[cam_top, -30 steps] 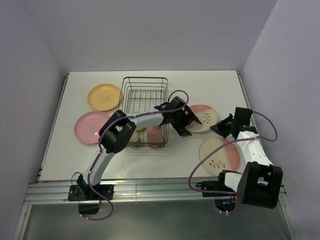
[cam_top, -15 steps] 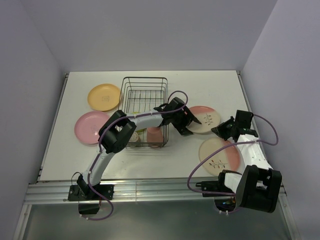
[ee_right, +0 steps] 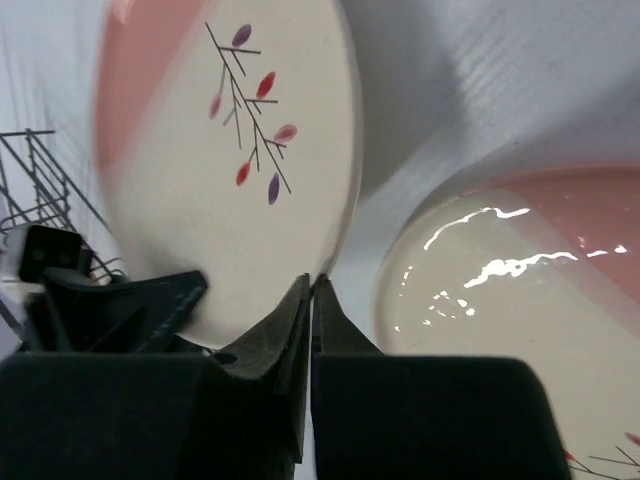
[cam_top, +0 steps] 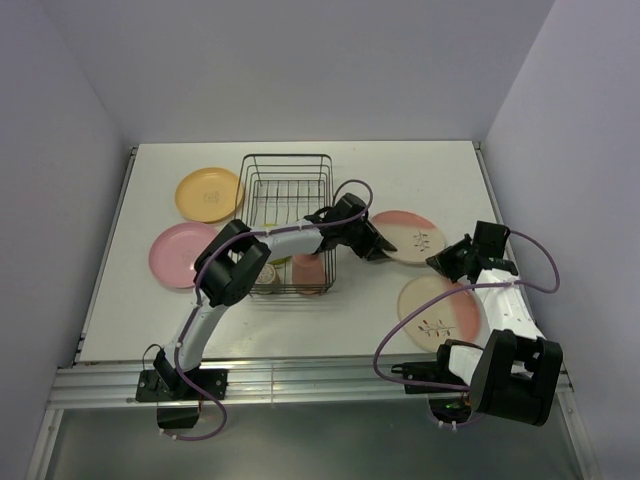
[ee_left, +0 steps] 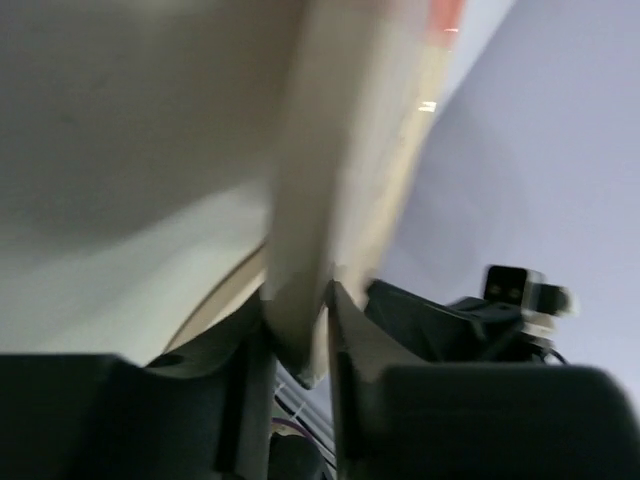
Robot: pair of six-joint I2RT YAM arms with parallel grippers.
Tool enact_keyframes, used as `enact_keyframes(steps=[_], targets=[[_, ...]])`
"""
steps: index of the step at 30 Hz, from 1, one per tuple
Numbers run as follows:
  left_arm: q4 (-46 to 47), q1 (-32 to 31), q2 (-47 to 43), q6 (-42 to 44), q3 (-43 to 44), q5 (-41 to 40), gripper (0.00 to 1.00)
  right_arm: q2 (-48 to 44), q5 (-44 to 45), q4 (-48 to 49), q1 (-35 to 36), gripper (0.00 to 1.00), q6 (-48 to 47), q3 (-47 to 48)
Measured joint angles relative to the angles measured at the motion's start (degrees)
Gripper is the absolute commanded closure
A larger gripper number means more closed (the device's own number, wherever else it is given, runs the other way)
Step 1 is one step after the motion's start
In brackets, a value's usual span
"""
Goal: Load the mixed dishes into the dish rack
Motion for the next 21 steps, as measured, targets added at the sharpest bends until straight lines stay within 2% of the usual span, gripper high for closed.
enact_keyframes(steps=[1,4,6,7,10,11,13,14,15,17,21], targets=[[0.8,0.1,-0.2,-0.3,-0.1,0.1,0.79,0.0,0.2,-0.3,-0.1,1.00,-0.2,-0.2],[2.4,0.4,-0.7,0.7,-0.1,0.2,0.99,-0.4,-0.9,0.0,-0.2,1.00,-1.3,-0.6],[3.1,0.5,-0.7,0.7,-0.1,0.3,1.00,-1.1,-1.7,0.1,-0.2,1.00,-2.0,-0.6],[3.4,0.5,-0.7,0.7,-0.1,0.4,1.00,-1.4,-2.1,0.0,-0.2,0.97,-2.3,-0.6],[3.8,0.6,-0.7,0.7,-0.1,0.6,1.00,-2.2,-3.0,-0.4,-0.3,0.70,-3.1,-0.5],[4.0,0.7,-0.7,0.7,-0.1,0.8,1.00,-2.5,-3.3,-0.7,-0.3,0.53,-3.5,-0.5],[4.4,0.8,-0.7,0.7,-0.1,1.2,1.00,-2.9,-3.9,-1.5,-0.5,0.41,-3.9,-0.2],[4.4,0.8,-0.7,0.7,-0.1,1.4,1.00,-3.1,-4.1,-2.0,-0.5,0.30,-4.4,0.1],[4.5,0.9,-0.7,0.8,-0.1,1.5,1.00,-3.4,-4.3,-2.5,-0.6,0.23,-4.6,0.4],[4.4,1.0,-0.7,1.0,0.0,1.8,1.00,-4.1,-4.4,-3.5,-0.7,0.18,-5.4,1.0],[3.3,1.4,-0.4,1.7,1.7,3.0,1.00,-6.3,-4.1,-6.1,-1.0,0.17,-6.7,2.5]])
